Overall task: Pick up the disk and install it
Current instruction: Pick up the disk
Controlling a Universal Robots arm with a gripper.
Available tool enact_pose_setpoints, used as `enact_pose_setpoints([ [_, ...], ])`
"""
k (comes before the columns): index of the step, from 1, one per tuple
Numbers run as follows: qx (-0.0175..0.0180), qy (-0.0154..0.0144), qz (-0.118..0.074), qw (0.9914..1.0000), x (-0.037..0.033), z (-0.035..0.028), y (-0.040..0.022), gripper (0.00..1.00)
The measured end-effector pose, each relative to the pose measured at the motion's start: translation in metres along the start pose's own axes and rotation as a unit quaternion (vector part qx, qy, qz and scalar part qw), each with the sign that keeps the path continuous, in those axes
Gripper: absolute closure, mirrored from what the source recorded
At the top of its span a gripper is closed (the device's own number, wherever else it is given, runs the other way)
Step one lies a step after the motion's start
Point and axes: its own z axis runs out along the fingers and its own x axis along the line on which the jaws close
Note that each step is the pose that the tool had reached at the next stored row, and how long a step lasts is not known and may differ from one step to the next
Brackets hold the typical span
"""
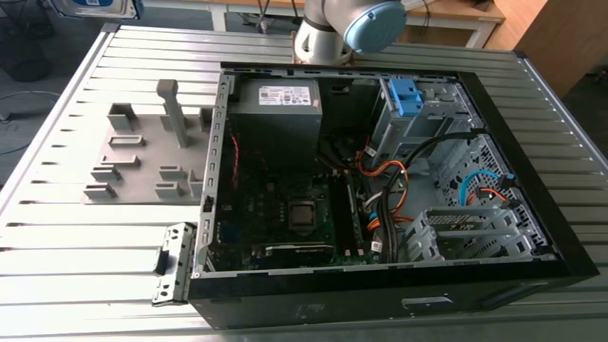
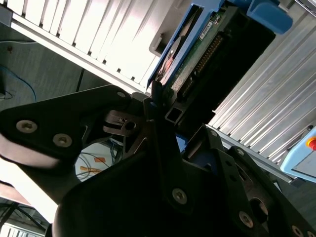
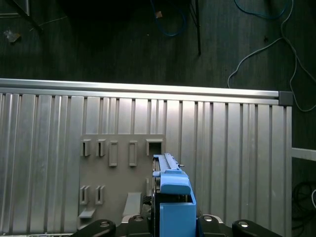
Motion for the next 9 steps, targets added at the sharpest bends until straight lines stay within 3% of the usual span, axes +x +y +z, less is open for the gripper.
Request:
enact_pose_setpoints([
  [9, 0.0, 0.0, 0.0, 1.0, -0.0003, -0.0053, 0.0002, 0.64],
])
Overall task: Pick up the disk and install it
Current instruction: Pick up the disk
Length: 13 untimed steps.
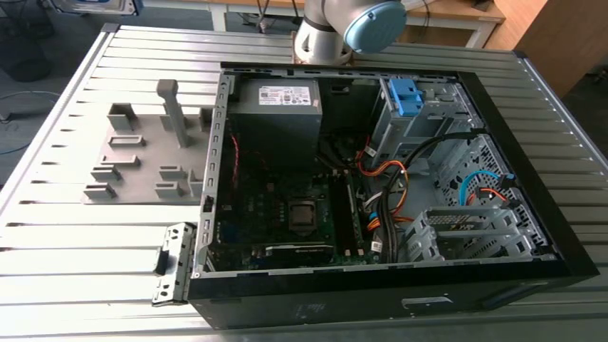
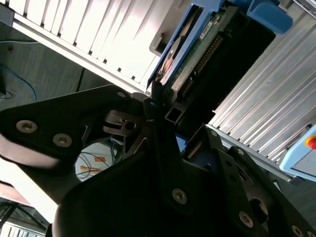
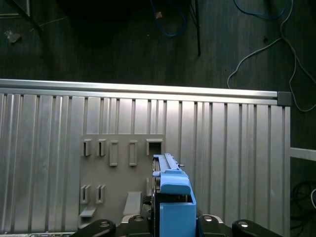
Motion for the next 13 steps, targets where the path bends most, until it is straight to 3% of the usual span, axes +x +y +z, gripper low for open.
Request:
enact_pose_setpoints([
  [13, 0.0, 0.0, 0.0, 1.0, -0.0004, -0.0064, 0.0002, 0.64],
])
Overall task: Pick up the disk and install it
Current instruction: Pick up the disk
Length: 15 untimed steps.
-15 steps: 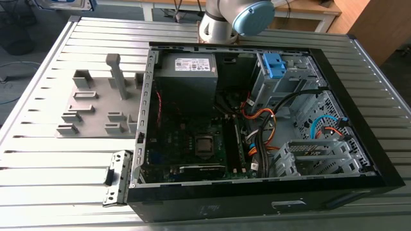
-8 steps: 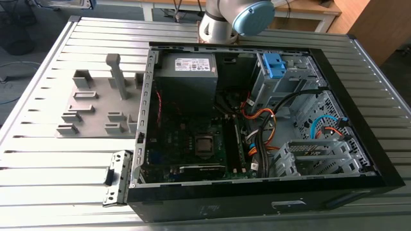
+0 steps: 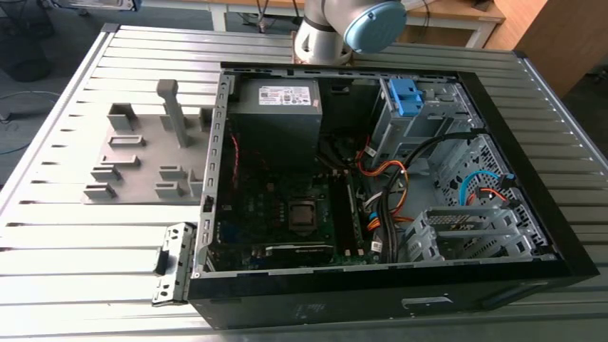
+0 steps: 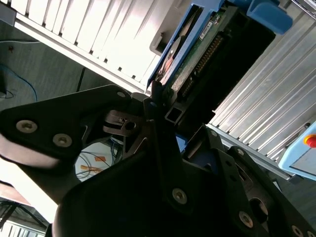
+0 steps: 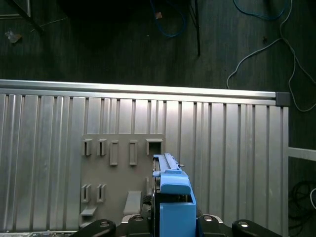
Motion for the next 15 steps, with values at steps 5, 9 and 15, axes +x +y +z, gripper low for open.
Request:
enact_pose_setpoints([
  [5, 0.0, 0.0, 0.0, 1.0, -0.0001, -0.0024, 0.0001, 0.64],
  [9, 0.0, 0.0, 0.0, 1.0, -0.0003, -0.0045, 0.0002, 0.64],
  [15, 0.0, 0.0, 0.0, 1.0, -0.0005, -0.0078, 0.0003, 0.64],
])
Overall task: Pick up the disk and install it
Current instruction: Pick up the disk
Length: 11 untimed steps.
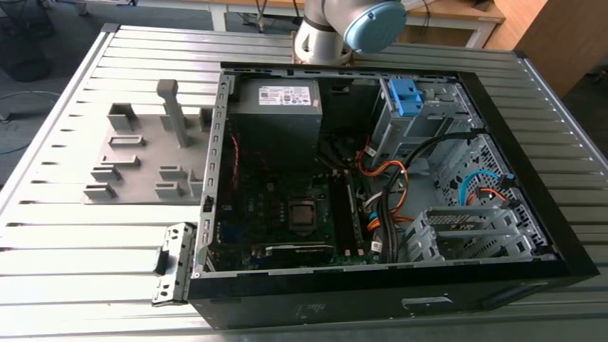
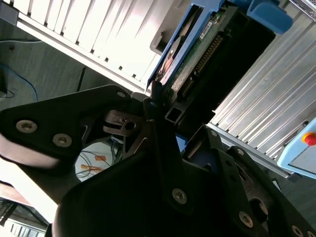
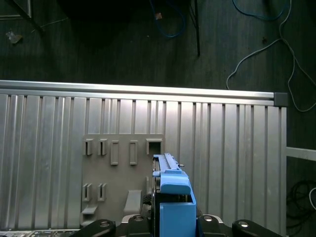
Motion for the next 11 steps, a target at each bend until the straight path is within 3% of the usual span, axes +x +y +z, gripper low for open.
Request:
enact_pose_setpoints([
  [11, 0.0, 0.0, 0.0, 1.0, -0.0004, -0.0064, 0.0003, 0.64],
])
